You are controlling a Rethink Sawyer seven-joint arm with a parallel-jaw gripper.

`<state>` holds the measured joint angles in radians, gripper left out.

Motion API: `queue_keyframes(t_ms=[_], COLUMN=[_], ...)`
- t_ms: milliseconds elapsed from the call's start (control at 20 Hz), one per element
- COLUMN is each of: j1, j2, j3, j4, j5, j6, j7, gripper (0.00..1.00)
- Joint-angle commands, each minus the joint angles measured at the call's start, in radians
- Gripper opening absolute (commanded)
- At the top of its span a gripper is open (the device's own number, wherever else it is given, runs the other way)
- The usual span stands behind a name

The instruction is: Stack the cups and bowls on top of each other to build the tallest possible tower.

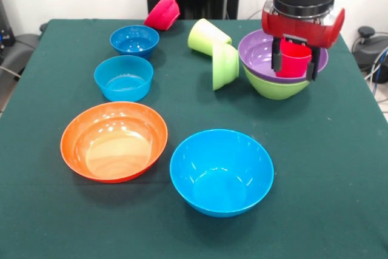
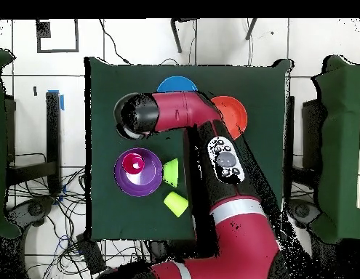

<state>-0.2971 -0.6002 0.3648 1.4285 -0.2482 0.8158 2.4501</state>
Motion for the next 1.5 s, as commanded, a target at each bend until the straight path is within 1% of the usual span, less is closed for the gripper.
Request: queue_keyframes(t_ms=[50,250,650,800,1050,1300,1500], j1=[0.026,0.040,0.045,0.051,0.060,0.064,0.058], j2=[0.102,0.144,0.224,0.247,0.264,0.279,0.273], j3=[-0.009,-0.016,0.001,0.008,0.009,0.010,0.005], j4=[-0.162,-0.252,-0.438,-0.482,-0.528,-0.556,-0.536], j5=[-0.093,-0.108,-0.131,-0.130,-0.131,-0.132,-0.125], j6=[0.095,0.127,0.233,0.253,0.291,0.295,0.288], j7=[-0.137,-0.140,-0.194,-0.199,-0.204,-0.208,-0.210], gripper=[1.00,1.00,1.00,1.00,1.00,1.00,1.00])
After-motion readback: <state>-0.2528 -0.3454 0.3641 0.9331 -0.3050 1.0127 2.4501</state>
